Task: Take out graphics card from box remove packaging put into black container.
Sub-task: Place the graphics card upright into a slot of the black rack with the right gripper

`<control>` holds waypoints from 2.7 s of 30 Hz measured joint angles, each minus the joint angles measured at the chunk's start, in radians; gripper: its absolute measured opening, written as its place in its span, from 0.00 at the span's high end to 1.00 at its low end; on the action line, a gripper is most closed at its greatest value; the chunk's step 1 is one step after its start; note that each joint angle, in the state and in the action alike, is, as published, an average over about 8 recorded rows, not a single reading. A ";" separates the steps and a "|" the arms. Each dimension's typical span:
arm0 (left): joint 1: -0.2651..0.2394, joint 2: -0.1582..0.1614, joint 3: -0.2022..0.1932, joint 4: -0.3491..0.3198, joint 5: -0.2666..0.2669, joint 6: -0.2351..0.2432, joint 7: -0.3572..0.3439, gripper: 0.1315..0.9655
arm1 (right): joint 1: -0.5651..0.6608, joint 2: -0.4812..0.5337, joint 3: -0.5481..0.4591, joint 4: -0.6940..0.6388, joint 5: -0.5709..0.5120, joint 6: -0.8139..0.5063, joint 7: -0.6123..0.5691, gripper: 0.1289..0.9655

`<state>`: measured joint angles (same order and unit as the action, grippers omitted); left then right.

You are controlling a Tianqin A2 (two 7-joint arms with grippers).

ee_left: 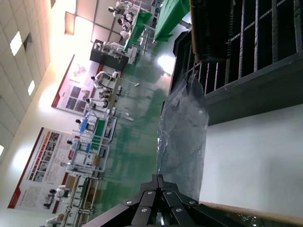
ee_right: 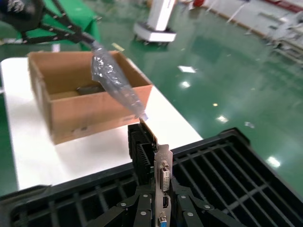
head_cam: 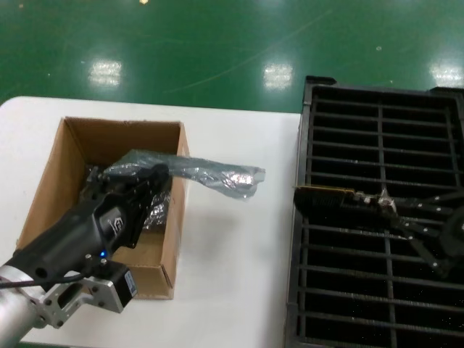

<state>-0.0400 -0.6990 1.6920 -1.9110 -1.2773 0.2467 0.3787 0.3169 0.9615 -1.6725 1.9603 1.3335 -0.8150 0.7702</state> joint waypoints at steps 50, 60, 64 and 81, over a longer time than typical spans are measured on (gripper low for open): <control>0.000 0.000 0.000 0.000 0.000 0.000 0.000 0.99 | 0.555 -0.089 -0.328 0.014 -0.189 -0.669 0.153 0.93; 0.000 0.000 0.000 0.000 0.000 0.000 0.000 0.99 | 0.575 -0.099 -0.342 0.011 -0.180 -0.693 0.152 0.93; 0.000 0.000 0.000 0.000 0.000 0.000 0.000 0.99 | 0.614 -0.112 -0.376 -0.001 -0.172 -0.723 0.160 0.93; 0.000 0.000 0.000 0.000 0.000 0.000 0.000 0.99 | 0.852 -0.099 -0.662 -0.094 -0.109 -0.754 0.254 0.93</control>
<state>-0.0400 -0.6990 1.6920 -1.9110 -1.2773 0.2467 0.3786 1.1691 0.8625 -2.3342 1.8659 1.2241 -1.5693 1.0243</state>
